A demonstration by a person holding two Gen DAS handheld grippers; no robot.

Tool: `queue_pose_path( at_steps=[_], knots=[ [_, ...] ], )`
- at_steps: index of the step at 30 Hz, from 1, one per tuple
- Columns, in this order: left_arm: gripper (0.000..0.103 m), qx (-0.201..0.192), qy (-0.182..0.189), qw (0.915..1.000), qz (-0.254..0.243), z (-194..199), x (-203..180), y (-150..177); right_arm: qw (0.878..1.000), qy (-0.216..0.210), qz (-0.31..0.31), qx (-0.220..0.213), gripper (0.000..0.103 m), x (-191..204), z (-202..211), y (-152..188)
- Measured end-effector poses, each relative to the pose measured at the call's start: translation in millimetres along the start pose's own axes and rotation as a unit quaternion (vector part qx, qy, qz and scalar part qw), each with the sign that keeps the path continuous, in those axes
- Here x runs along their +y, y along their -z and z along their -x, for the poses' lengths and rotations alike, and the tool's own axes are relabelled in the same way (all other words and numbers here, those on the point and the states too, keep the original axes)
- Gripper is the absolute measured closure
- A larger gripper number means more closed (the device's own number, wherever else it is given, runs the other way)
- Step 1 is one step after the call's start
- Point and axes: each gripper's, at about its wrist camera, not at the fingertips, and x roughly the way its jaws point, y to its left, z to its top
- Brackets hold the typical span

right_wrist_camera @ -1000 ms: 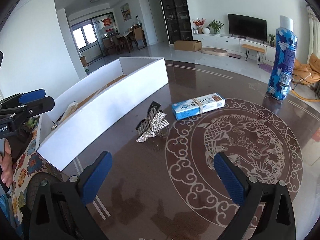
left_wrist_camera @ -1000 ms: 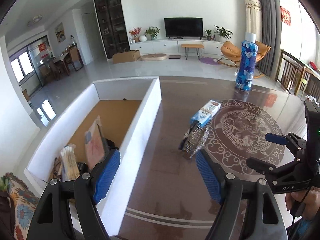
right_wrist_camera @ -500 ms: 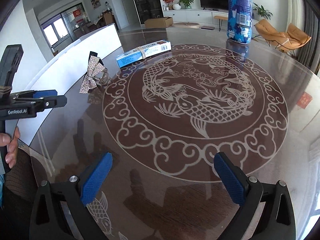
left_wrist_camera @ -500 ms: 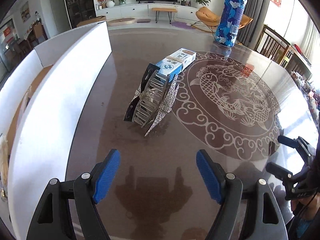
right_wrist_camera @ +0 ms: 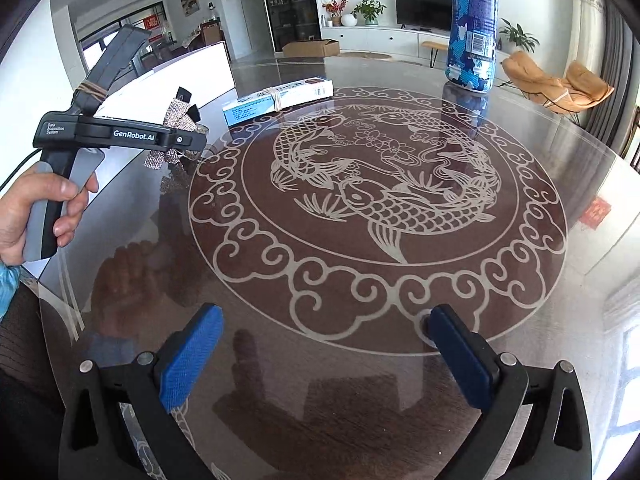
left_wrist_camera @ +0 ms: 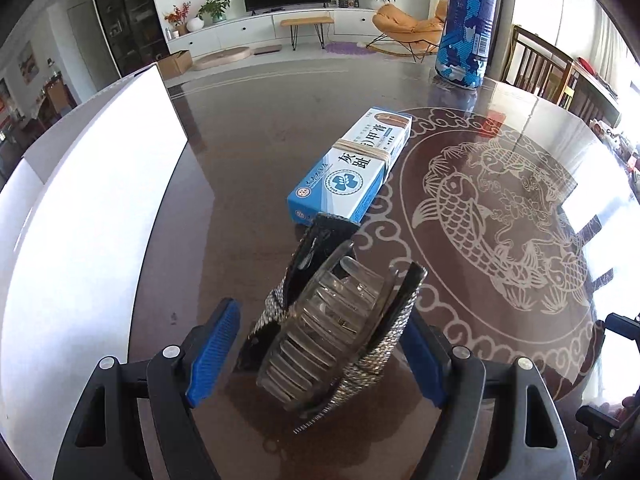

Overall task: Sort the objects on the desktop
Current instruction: 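Grasp the rhinestone bow clip with the left tool, then grasp the blue-white nail cream box with the right tool while the left tool holds the clip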

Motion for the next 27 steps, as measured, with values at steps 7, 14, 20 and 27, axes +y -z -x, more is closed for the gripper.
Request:
queue_pose_path(
  at_steps=[7, 14, 20, 27],
  knots=[
    [0.048, -0.025, 0.037, 0.9968, 0.066, 4.2, 15.4, 3.3, 1.000, 0.013, 0.009, 0.005, 0.000, 3.7, -2.3, -0.2],
    [0.048, -0.045, 0.042, 0.9869, 0.149, 40.2, 28.2, 35.5, 1.000, 0.013, 0.010, 0.005, 0.000, 3.9, -2.9, -1.0],
    [0.048, -0.049, 0.017, 0.9851, 0.164, 54.0, 40.1, 60.9, 0.997, -0.056, -0.032, 0.052, 0.000, 5.4, -41.4, -66.9],
    [0.048, -0.049, 0.013, 0.9823, 0.180, 50.7, 58.3, 63.9, 0.977, -0.090, -0.175, 0.081, 0.000, 6.0, -135.2, -205.4]
  ],
)
